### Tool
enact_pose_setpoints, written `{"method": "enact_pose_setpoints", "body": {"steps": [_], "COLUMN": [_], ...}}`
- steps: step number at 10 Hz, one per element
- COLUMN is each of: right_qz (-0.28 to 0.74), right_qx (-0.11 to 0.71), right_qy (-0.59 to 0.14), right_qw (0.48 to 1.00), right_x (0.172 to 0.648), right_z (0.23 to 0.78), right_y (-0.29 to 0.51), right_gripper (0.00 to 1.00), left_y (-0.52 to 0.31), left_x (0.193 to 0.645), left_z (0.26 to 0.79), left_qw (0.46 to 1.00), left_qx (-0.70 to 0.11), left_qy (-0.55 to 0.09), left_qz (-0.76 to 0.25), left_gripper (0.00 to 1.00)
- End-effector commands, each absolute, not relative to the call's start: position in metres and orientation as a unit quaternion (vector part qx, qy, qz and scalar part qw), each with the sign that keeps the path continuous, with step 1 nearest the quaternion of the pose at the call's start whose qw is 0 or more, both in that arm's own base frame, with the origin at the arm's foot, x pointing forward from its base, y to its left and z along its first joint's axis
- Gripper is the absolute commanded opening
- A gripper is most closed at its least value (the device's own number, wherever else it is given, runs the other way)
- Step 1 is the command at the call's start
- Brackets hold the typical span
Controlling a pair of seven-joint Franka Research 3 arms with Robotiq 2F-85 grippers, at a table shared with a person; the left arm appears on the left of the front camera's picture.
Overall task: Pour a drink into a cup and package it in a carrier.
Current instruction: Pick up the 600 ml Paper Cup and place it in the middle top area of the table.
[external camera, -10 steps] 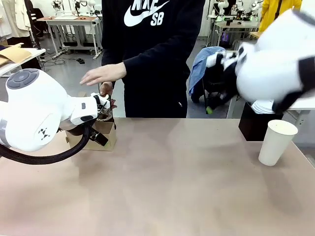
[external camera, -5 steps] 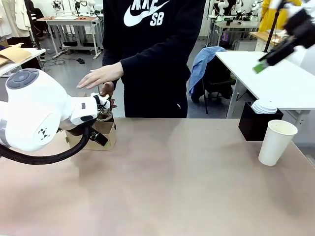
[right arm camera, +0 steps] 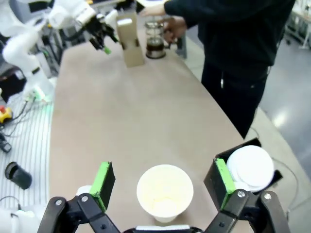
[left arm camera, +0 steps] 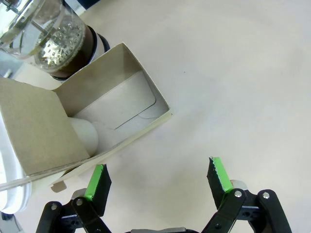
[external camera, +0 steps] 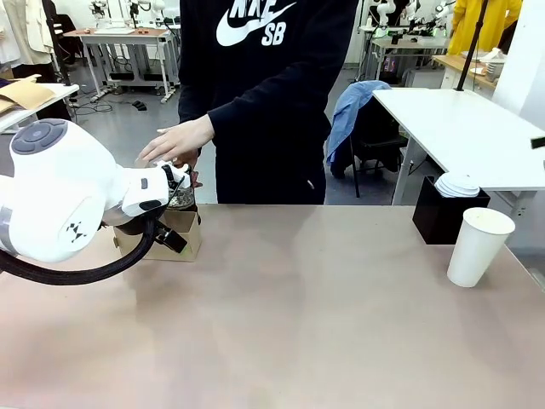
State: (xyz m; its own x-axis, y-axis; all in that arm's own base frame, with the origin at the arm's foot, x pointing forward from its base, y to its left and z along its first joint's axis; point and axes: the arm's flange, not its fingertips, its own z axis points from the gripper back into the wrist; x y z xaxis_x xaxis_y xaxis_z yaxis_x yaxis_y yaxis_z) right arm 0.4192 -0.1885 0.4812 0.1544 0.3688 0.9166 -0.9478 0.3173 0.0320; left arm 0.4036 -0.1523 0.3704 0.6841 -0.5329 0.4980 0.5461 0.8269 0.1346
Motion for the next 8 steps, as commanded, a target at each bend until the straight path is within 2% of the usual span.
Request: {"method": "enact_pose_setpoints", "body": {"steps": [1, 4, 5, 8], "right_qz": [0.482, 0.482, 0.489, 0.496], "right_qx": [0.31, 0.31, 0.319, 0.385], "right_qy": [-0.424, -0.424, -0.428, -0.529], "right_qw": [0.701, 0.701, 0.69, 0.571], "right_x": [0.416, 0.416, 0.422, 0.432], "right_z": [0.513, 0.513, 0.495, 0.429], "right_y": [-0.177, -0.177, -0.183, -0.239], "right_gripper": [1.0, 1.0, 1.0, 1.0], "left_y": [-0.152, -0.152, -0.152, -0.152], "left_x": [0.404, 0.404, 0.404, 0.404], "left_z": [0.37, 0.37, 0.37, 0.37], "left_qw": [0.918, 0.918, 0.918, 0.918], "left_qx": [-0.013, -0.013, -0.013, -0.013], "left_qy": [-0.267, -0.267, -0.267, -0.267], "left_qz": [-0.294, -0.294, -0.294, -0.294], "left_gripper": [1.0, 1.0, 1.0, 1.0]}}
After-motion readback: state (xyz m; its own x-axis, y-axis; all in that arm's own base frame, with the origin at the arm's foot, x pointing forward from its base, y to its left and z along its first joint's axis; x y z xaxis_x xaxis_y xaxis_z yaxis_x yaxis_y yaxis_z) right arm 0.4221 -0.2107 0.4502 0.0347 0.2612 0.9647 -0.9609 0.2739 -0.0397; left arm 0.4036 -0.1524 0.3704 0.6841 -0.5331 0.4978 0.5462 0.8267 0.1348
